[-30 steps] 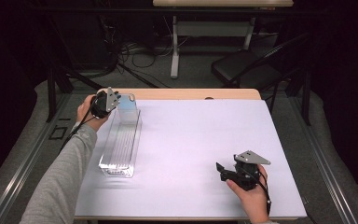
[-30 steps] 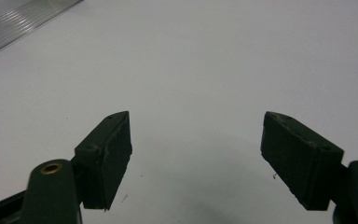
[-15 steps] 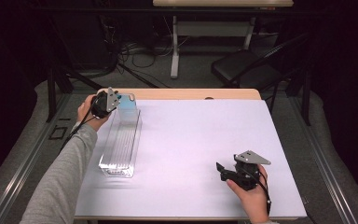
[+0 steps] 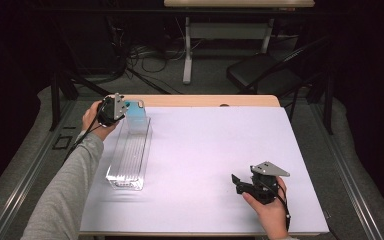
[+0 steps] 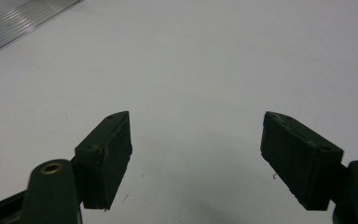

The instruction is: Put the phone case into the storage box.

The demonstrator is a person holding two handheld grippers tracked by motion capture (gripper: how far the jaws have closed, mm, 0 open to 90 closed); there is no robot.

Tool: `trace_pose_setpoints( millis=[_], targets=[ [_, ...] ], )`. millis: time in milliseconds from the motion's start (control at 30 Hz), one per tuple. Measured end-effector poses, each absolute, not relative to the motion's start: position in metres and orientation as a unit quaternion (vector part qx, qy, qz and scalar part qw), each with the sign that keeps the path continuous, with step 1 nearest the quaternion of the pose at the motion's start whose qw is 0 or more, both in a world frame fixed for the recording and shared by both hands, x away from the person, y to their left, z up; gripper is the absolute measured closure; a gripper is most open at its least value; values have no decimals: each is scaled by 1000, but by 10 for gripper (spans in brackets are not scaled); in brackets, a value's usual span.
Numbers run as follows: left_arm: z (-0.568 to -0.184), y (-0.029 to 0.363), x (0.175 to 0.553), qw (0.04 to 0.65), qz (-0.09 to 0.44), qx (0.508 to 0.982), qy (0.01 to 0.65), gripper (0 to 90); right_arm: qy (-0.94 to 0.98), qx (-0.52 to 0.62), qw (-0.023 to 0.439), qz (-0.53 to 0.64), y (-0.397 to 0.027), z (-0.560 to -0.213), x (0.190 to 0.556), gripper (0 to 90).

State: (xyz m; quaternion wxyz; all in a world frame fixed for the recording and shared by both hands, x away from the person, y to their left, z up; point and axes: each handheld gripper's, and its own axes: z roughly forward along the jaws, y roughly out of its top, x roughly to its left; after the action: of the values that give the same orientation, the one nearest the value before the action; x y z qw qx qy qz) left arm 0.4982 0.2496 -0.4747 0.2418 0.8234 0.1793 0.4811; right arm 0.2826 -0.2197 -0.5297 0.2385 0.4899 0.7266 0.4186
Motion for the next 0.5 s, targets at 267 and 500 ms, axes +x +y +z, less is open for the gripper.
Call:
trace_pose_setpoints(
  millis=[267,500],
  targets=[
    [-475,250,499,242,487,820,181,518,727,490,239,418,-220,-530,282,244],
    [-474,250,498,246,487,818,180,454,727,489,240,418,-219,-530,282,244]
  ],
)
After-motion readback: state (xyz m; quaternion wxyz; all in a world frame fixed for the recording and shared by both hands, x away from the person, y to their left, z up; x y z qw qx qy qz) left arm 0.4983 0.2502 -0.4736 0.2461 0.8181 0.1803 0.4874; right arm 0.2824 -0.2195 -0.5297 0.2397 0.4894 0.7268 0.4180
